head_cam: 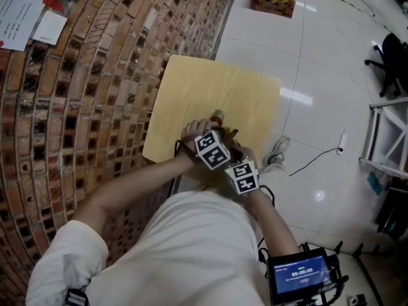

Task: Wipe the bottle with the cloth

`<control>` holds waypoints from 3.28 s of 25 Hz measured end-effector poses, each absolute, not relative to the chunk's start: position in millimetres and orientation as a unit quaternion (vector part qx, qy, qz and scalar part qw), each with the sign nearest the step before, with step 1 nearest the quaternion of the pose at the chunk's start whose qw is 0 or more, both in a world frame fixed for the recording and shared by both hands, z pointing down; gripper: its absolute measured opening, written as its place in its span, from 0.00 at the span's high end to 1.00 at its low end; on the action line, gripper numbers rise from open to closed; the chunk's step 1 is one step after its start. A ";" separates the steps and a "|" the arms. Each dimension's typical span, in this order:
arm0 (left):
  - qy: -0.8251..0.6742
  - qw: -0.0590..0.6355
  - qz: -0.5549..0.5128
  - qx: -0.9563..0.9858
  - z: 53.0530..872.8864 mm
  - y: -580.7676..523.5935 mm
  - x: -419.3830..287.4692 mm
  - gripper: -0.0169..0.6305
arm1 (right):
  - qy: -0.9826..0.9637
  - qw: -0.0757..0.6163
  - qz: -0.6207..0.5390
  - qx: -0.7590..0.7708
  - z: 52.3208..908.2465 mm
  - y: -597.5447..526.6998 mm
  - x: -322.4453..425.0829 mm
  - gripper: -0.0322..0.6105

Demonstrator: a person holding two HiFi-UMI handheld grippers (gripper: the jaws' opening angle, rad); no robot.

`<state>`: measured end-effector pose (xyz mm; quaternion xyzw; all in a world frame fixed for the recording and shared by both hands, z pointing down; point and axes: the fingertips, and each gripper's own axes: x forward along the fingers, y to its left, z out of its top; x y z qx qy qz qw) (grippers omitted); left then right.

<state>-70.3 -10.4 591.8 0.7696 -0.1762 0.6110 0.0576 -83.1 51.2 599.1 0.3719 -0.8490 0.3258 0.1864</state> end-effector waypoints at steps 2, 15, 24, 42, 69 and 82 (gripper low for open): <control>-0.194 0.096 0.603 0.768 592.3 -12.2 -68.9 0.70 | -0.835 0.190 0.343 0.386 613.3 44.5 -85.8 0.79; -0.202 0.167 0.598 0.757 591.3 -22.4 -70.3 0.71 | -0.792 0.184 0.489 0.317 693.8 17.4 -81.9 0.79; -0.279 0.296 0.545 0.733 595.9 -31.0 -82.1 0.70 | -0.700 0.250 0.528 0.410 732.1 5.7 -67.2 0.79; -0.432 0.565 0.344 0.613 601.3 -44.8 -90.0 0.71 | -0.856 0.107 0.261 0.433 608.6 33.6 -92.3 0.79; -0.450 0.572 0.313 0.611 603.0 -23.4 -89.6 0.71 | -0.839 0.040 0.350 0.414 617.4 11.7 -87.7 0.81; -0.446 0.589 0.311 0.598 607.6 -7.9 -87.8 0.71 | -0.821 0.055 0.373 0.429 649.4 14.5 -71.5 0.81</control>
